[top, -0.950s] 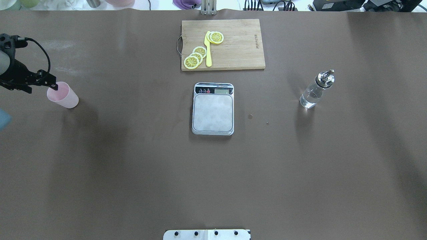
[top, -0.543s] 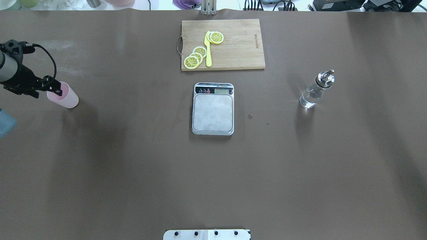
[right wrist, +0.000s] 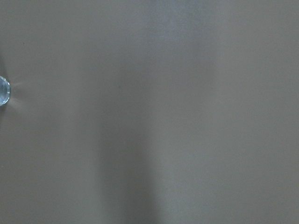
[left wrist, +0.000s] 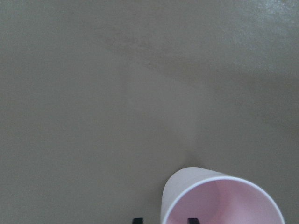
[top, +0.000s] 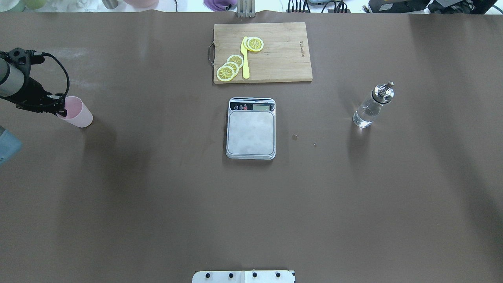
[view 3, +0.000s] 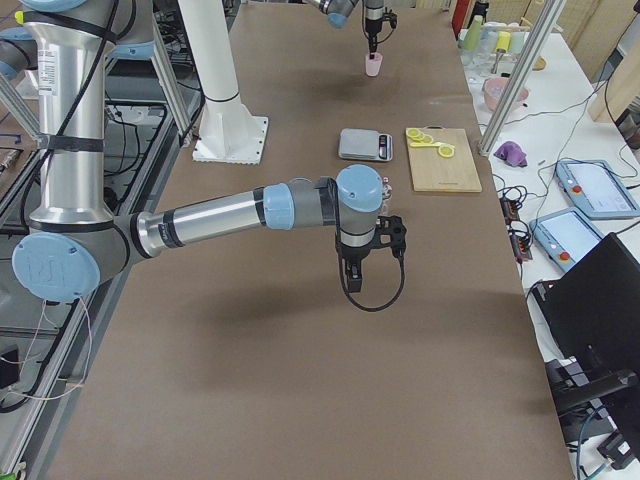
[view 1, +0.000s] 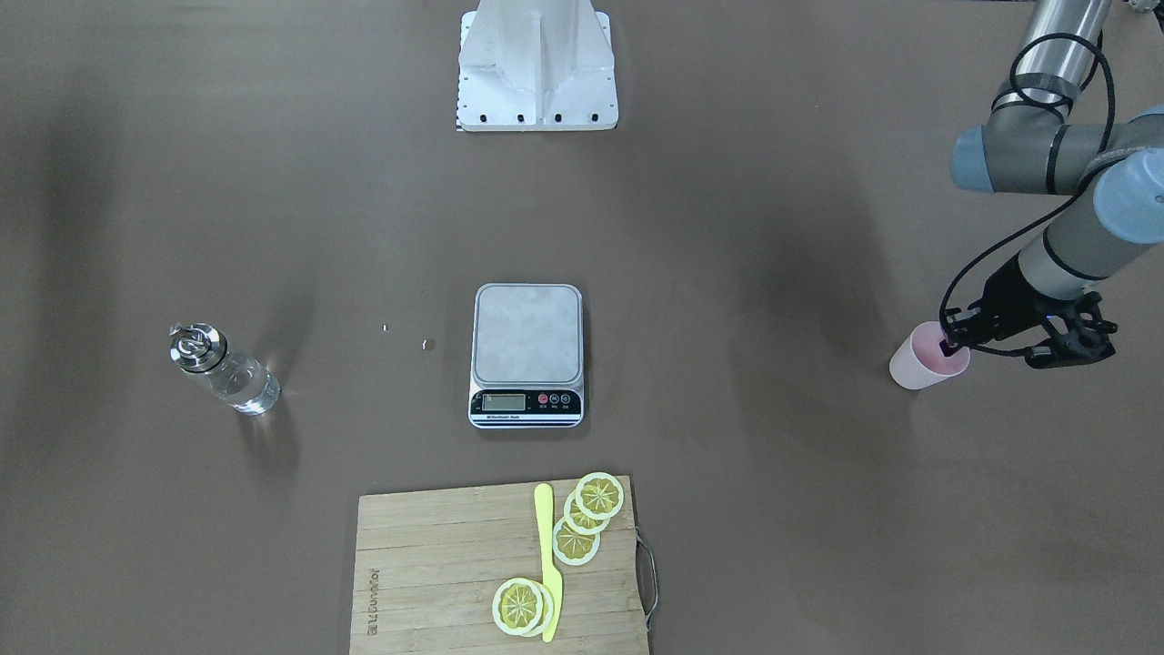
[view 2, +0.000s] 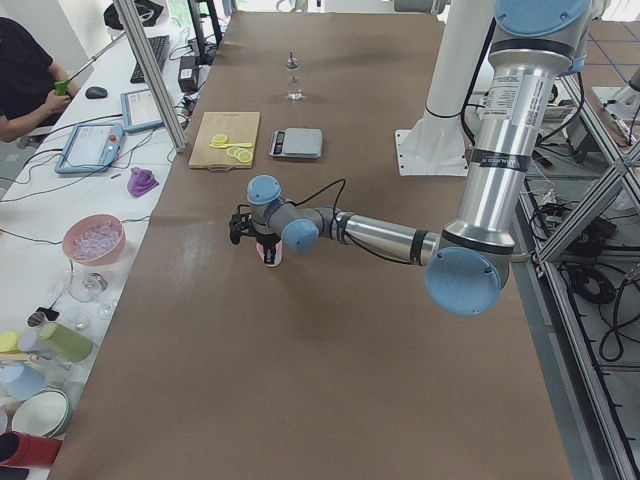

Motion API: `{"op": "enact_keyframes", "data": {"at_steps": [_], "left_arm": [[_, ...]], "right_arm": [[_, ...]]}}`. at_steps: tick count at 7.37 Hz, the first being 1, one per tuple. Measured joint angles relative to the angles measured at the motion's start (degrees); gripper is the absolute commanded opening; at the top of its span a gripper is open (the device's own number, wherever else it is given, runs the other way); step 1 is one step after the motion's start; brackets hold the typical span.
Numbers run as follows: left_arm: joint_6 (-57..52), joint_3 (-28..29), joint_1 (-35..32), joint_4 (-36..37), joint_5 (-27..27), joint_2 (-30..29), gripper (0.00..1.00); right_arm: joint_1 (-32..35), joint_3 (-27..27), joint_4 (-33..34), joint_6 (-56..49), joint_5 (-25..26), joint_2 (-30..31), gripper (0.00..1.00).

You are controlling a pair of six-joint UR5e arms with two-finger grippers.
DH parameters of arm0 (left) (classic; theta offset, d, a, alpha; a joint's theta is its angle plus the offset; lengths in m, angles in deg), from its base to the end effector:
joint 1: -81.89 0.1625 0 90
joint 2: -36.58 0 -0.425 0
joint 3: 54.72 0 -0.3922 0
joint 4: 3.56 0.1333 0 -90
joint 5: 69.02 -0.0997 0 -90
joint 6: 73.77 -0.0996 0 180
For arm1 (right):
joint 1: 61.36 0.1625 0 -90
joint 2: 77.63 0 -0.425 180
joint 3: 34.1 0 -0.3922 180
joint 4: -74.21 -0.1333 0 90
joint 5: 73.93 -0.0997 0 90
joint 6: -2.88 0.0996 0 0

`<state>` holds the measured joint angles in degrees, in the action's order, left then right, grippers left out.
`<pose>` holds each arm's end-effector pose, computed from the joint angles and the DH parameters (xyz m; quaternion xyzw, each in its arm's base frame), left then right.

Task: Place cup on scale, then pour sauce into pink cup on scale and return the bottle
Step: 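Close the left gripper on the pink cup's rim and lift it, then carry the pink cup with the left gripper onto the scale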

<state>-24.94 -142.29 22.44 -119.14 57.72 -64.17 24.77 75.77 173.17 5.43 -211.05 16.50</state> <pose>0.2387 -0.5495 0.5339 0.0204 0.4087 -0.0535 0.9109 0.0295 -0.4569 0.5355 0.0318 -0.4014 -0.0342 0.9147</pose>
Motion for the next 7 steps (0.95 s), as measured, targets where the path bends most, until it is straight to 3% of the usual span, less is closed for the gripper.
{"op": "enact_keyframes", "data": {"at_steps": [2,6,7], "left_arm": [[0.05,-0.84,-0.81,2.13,0.62,-1.23,0.0],[1.31,-9.25,-2.2,27.13,1.07,-13.21,0.0],[4.83,-10.22,-1.49,30.18,1.13,-16.04,0.0]], "right_arm": [[0.0,0.07,0.0,0.0,-0.09,-0.02,1.0],[0.0,0.21,-0.18,-0.06,-0.57,-0.36,1.0],[0.0,0.29,-0.29,0.29,-0.6,-0.4,1.0]]}}
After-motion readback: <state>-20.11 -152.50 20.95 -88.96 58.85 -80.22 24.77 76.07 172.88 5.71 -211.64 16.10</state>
